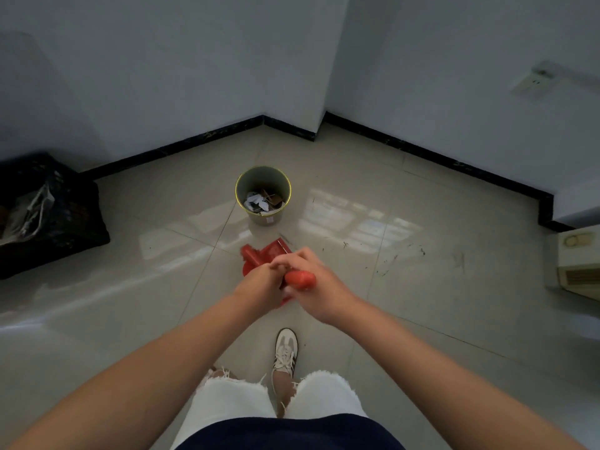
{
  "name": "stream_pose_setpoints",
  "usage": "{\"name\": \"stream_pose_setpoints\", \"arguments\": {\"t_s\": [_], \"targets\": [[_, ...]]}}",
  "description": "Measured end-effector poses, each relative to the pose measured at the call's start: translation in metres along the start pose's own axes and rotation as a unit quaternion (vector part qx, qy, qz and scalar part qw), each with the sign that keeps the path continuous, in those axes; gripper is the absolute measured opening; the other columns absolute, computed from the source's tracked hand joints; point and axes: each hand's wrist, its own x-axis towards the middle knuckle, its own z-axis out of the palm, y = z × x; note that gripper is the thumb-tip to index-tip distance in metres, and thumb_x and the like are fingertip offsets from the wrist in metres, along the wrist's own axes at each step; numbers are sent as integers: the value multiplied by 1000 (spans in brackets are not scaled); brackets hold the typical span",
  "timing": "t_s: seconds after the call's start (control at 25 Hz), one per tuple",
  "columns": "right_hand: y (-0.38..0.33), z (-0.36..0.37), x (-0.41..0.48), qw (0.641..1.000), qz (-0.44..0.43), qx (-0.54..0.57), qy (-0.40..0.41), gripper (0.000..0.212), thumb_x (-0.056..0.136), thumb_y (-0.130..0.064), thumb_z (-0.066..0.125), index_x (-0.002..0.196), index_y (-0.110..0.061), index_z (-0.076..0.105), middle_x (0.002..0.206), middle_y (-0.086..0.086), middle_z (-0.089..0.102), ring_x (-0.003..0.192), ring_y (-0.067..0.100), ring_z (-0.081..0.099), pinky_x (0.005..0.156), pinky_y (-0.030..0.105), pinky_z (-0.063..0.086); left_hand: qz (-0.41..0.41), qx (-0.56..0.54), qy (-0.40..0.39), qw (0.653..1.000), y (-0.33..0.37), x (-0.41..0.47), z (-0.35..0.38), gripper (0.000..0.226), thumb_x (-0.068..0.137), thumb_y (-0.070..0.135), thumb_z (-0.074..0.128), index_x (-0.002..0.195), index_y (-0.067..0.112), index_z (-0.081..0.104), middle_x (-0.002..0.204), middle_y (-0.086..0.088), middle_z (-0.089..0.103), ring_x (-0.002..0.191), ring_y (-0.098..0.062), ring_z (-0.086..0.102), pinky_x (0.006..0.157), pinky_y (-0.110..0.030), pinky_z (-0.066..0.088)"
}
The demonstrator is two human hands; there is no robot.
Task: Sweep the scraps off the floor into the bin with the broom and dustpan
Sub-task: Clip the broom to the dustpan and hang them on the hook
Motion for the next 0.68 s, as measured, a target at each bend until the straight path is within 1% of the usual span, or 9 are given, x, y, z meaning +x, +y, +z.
{"name": "stream_pose_setpoints", "arguments": {"t_s": [0.04, 0.08, 0.16, 0.24, 0.36, 0.44, 0.52, 0.6, 0.68], "targets": [[-5, -9, 0, 999, -18, 6, 29, 42, 74, 0, 65, 109, -25, 63, 106, -4, 52, 97, 15, 57, 89, 30, 49, 10, 16, 0, 1000, 8, 3, -18, 32, 90, 18, 54, 118, 6, 64, 111, -19, 69, 102, -36, 65, 80, -37, 49], [-14, -22, 1, 997, -34, 5, 63, 38, 71, -3, 68, 103, -23, 63, 101, -6, 55, 93, 15, 58, 86, 33, 50, 24, 12, 9, 1000, 17, 6, -38, 33, 88, 24, 55, 115, 9, 65, 109, -19, 69, 100, -37, 65, 79, -38, 50], [-29, -56, 4, 991, -63, -7, 118, 35, 67, -7, 71, 96, -23, 60, 89, -13, 57, 85, 14, 60, 82, 38, 52, 66, 2, 36, 997, 38, 15, -79, 38, 81, 37, 54, 106, 11, 66, 100, -17, 71, 94, -37, 66, 77, -43, 53], [-50, -96, 3, 983, -88, -31, 159, 34, 68, -12, 72, 95, -27, 57, 84, -14, 59, 82, 15, 60, 79, 40, 52, 94, 54, 57, 992, 66, 22, -120, 36, 81, 40, 60, 104, 13, 65, 98, -12, 71, 93, -34, 66, 76, -43, 53], [-81, -142, -4, 968, -111, -83, 208, 30, 72, -22, 71, 96, -27, 54, 89, -12, 61, 83, 19, 61, 78, 40, 51, 113, 112, 77, 984, 104, 28, -172, 32, 82, 40, 69, 104, 17, 66, 99, -5, 71, 93, -28, 65, 76, -38, 50], [-100, -168, -5, 954, -130, -102, 250, 29, 73, -25, 71, 97, -25, 54, 93, -10, 62, 84, 20, 62, 80, 39, 50, 121, 123, 118, 978, 126, 32, -204, 32, 80, 42, 71, 101, 18, 67, 96, -2, 72, 92, -25, 65, 73, -31, 46], [-116, -193, 2, 934, -155, -119, 298, 30, 75, -26, 71, 99, -20, 56, 96, -4, 62, 83, 23, 61, 79, 40, 50, 125, 123, 157, 972, 145, 39, -236, 31, 78, 41, 73, 100, 19, 68, 93, 1, 71, 92, -24, 65, 71, -28, 40], [-135, -221, 16, 908, -176, -125, 358, 31, 76, -25, 72, 102, -16, 57, 97, -1, 62, 81, 24, 61, 78, 40, 50, 132, 132, 192, 963, 164, 51, -272, 31, 81, 39, 71, 105, 21, 66, 94, 4, 68, 96, -24, 66, 72, -28, 40], [-153, -249, 37, 882, -205, -129, 405, 31, 79, -25, 71, 106, -15, 58, 98, -1, 62, 80, 22, 63, 76, 40, 52, 159, 155, 251, 942, 176, 65, -306, 35, 85, 41, 68, 114, 21, 64, 103, 3, 70, 100, -23, 66, 72, -27, 39]]}}
